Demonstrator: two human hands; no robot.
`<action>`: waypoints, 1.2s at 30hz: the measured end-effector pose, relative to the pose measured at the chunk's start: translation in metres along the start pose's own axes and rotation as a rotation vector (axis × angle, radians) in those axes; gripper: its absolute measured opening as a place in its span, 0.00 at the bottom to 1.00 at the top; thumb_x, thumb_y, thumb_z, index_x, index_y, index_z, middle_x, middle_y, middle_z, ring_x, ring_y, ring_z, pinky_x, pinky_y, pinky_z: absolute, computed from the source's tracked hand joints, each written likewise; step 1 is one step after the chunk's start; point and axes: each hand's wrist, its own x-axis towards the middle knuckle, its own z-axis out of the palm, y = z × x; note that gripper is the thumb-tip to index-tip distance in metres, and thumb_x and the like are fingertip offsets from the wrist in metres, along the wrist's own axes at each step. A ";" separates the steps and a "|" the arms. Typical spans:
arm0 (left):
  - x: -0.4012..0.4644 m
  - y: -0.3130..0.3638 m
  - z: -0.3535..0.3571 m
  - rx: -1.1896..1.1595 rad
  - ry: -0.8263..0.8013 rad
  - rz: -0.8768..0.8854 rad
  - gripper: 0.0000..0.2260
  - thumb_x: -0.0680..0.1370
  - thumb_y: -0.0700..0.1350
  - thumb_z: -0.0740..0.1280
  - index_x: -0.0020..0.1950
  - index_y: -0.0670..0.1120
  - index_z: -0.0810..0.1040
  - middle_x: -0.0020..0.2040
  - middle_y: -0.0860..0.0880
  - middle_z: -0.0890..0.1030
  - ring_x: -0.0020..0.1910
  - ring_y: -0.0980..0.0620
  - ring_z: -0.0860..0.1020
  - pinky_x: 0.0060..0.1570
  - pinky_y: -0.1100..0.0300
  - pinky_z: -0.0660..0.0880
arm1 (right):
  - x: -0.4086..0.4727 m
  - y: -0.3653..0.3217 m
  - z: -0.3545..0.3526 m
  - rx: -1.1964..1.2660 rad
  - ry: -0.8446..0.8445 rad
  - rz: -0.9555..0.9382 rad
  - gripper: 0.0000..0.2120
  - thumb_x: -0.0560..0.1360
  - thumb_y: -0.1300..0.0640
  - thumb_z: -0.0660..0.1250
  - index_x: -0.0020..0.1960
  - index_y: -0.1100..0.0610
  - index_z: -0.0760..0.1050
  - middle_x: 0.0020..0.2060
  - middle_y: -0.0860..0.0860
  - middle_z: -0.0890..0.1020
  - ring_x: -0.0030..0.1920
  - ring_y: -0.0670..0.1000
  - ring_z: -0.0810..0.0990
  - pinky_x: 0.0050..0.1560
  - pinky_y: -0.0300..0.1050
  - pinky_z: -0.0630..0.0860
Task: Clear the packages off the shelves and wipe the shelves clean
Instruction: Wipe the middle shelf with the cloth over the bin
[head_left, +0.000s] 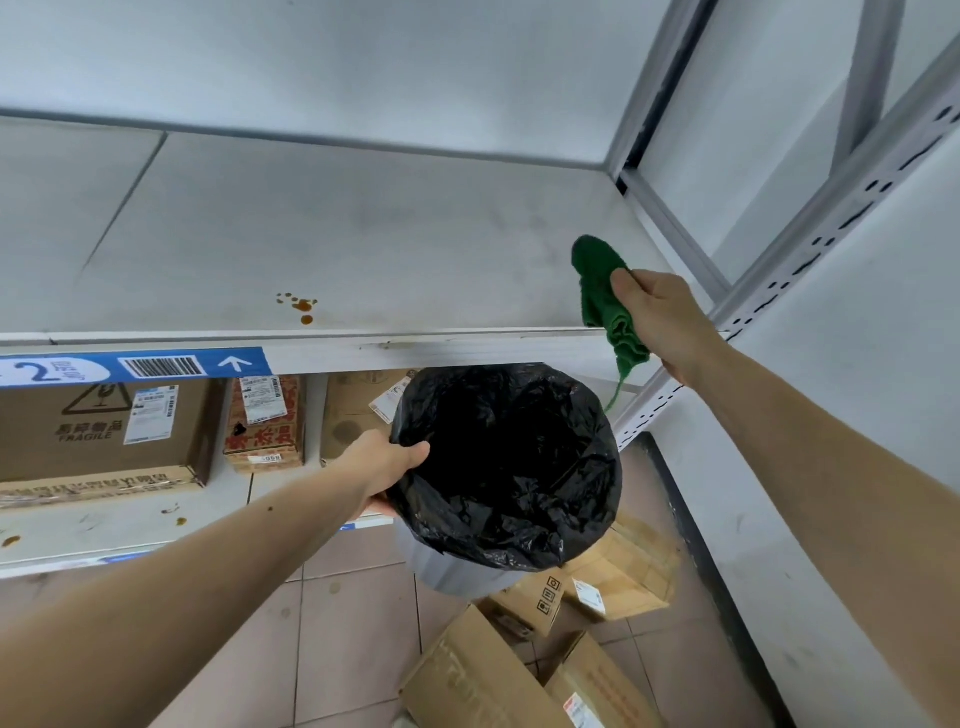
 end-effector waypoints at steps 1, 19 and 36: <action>0.001 0.001 0.002 0.005 0.003 0.000 0.24 0.77 0.51 0.71 0.66 0.37 0.72 0.54 0.40 0.81 0.51 0.40 0.82 0.52 0.45 0.81 | -0.005 0.000 0.003 -0.064 -0.035 -0.072 0.17 0.83 0.50 0.59 0.49 0.61 0.78 0.38 0.58 0.82 0.36 0.54 0.79 0.38 0.41 0.76; 0.003 0.007 0.000 0.010 -0.002 0.010 0.21 0.78 0.49 0.70 0.65 0.38 0.73 0.53 0.40 0.82 0.47 0.42 0.83 0.40 0.51 0.82 | -0.012 0.004 0.004 -0.415 0.094 -0.123 0.23 0.84 0.50 0.55 0.32 0.57 0.66 0.29 0.52 0.71 0.32 0.53 0.70 0.35 0.47 0.65; 0.025 -0.007 -0.029 -0.107 0.038 -0.018 0.20 0.77 0.50 0.72 0.62 0.39 0.75 0.52 0.40 0.83 0.47 0.40 0.84 0.47 0.45 0.82 | 0.102 0.036 0.055 -0.701 -0.077 0.034 0.31 0.83 0.39 0.46 0.81 0.52 0.49 0.80 0.57 0.49 0.80 0.59 0.45 0.78 0.58 0.45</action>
